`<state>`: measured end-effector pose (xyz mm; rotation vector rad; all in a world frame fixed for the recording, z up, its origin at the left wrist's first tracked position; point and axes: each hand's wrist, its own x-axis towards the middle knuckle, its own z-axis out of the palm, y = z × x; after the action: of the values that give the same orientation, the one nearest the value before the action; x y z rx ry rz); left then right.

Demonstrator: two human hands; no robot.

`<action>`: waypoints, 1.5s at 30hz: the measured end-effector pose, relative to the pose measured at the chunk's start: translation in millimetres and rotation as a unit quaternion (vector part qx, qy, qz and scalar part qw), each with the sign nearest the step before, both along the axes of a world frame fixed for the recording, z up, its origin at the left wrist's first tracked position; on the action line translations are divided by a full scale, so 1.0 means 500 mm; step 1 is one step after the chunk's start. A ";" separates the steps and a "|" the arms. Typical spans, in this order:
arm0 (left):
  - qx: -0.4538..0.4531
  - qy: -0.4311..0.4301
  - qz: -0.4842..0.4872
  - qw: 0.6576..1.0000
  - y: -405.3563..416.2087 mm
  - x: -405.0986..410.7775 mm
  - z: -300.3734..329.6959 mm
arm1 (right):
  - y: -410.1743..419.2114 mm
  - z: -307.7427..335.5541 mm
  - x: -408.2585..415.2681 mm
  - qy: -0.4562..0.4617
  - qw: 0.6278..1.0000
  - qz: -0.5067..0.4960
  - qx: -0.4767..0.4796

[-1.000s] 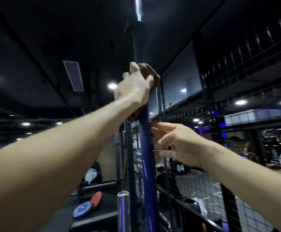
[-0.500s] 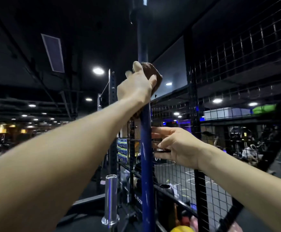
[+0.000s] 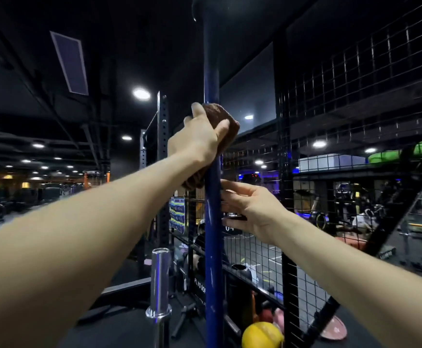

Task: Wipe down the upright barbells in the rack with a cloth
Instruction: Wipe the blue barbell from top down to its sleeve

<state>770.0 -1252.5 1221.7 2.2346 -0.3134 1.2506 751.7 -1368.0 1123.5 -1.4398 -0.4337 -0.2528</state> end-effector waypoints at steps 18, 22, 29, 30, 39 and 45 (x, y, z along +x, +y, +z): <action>0.008 0.038 0.031 0.999 -0.009 -0.026 -0.036 | -0.005 -0.032 -0.005 0.022 0.999 -0.031 -0.032; 0.007 -0.019 0.036 0.999 -0.020 -0.008 -0.028 | -0.025 -0.045 0.016 0.024 0.999 -0.003 -0.044; 0.074 0.031 0.015 0.997 0.001 -0.025 -0.228 | -0.027 -0.083 0.028 0.043 0.998 0.017 -0.047; 0.078 0.046 0.019 0.996 0.006 -0.032 -0.250 | -0.034 -0.085 0.023 0.049 0.995 0.004 -0.090; 0.060 0.025 0.063 0.996 -0.003 -0.020 -0.114 | -0.043 0.128 0.014 -0.109 0.983 -0.112 -0.092; 0.111 0.059 0.049 0.991 -0.003 -0.036 -0.232 | -0.016 0.160 0.025 -0.118 0.984 -0.098 -0.087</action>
<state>751.9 -1253.8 1105.7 2.5295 -0.3146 1.1748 764.0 -1376.1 1203.7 -1.6334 -0.5166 -0.5596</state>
